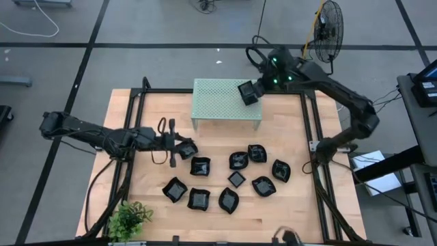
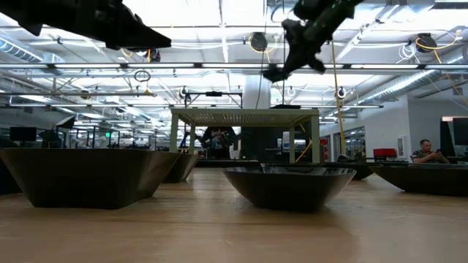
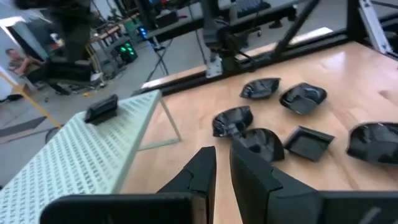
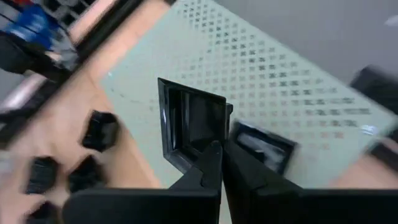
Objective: Pick & Place Mini shaped plates
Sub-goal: Stack the black square plate on top of the other black square plates on the shelf
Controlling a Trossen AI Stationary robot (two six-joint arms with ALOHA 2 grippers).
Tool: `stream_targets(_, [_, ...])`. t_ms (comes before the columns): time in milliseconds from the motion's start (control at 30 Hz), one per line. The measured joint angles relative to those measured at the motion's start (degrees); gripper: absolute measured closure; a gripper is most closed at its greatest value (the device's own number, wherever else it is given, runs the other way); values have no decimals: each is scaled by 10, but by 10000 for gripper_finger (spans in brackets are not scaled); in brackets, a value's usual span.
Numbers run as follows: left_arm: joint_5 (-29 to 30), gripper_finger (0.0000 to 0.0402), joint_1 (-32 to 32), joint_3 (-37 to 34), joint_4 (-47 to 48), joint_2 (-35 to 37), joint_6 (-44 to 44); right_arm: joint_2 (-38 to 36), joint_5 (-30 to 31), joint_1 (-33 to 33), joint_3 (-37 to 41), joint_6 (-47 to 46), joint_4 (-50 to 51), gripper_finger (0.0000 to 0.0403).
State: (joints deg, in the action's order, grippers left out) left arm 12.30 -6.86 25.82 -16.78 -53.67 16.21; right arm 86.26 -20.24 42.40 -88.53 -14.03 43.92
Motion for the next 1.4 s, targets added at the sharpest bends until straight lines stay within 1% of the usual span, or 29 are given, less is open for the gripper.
stream_targets(100, [-1,350,-3,0,-1,0,0,27,-51,31,-1,-9,2,403])
stream_targets(200, [0,350,-4,0,0,0,-1,44,-68,47,-1,-10,4,403])
stream_targets(300, [0,350,-4,0,4,0,-2,44,-69,53,-2,-8,18,403])
stream_targets(500, [2,350,-3,0,7,0,-4,43,-65,53,-1,-1,66,403])
stream_targets(633, [2,350,-3,0,7,0,-26,43,-22,52,-1,-1,76,403])
stream_targets(733, [2,350,-3,0,4,0,-40,43,-8,50,-1,-3,74,403])
stream_targets(1067, [2,350,-3,0,3,0,-47,43,-8,44,-1,-7,65,400])
stream_targets(1400, [2,350,-4,0,3,0,-46,43,-6,44,-1,-7,65,367])
